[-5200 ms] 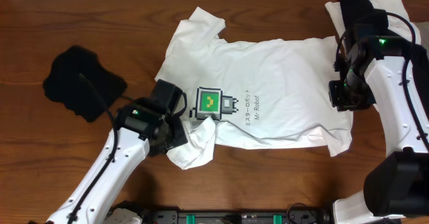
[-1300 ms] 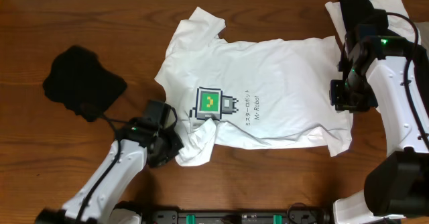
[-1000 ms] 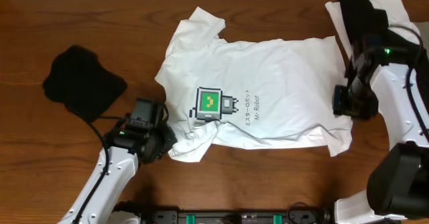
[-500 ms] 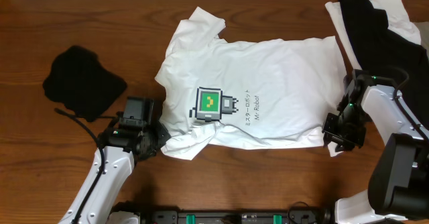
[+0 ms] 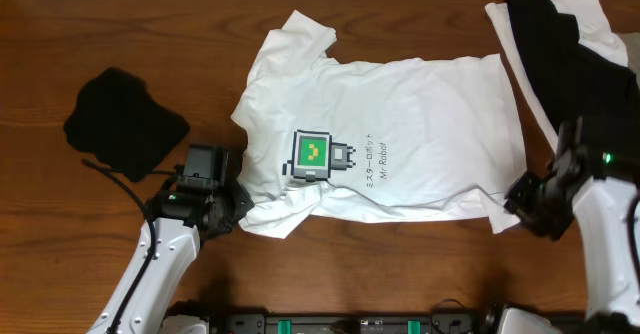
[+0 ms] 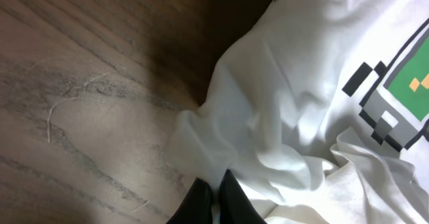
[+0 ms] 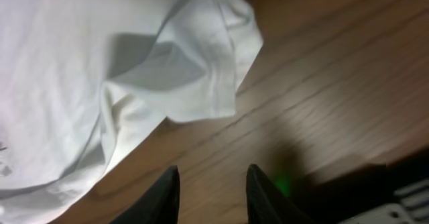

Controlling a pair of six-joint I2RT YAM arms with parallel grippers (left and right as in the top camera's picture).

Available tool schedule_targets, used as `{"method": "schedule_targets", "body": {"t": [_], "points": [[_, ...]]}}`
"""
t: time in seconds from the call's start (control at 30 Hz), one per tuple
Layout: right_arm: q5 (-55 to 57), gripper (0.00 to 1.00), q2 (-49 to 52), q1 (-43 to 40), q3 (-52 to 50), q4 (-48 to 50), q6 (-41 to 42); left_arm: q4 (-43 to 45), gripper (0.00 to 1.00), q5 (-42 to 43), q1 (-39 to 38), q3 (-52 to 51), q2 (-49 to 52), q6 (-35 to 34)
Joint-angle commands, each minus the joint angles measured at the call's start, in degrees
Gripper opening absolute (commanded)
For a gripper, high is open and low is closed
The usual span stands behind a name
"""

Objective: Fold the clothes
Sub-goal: 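Release the upper right corner and move the right gripper to the lower right hem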

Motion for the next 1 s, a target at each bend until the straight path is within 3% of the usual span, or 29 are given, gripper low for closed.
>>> {"method": "schedule_targets", "body": {"t": [0.0,0.23,0.4,0.97], "points": [[-4.6,0.30,-3.7,-0.5,-6.0,2.1,4.8,0.1,0.06,-1.0,0.3,0.9,-0.2,1.0],[-1.5,0.30,-8.2,-0.5,-15.0,10.7,9.4,0.0,0.06,-1.0,0.3,0.9,-0.2,1.0],[3.8,0.31,-8.1,-0.5,-15.5,14.7,2.4,0.1,0.06,-1.0,0.3,0.9,-0.2,0.9],[4.8,0.31,-8.0,-0.5,-19.3,19.5,2.1,0.0,0.06,-0.9,0.3,0.9,-0.2,0.9]]}}
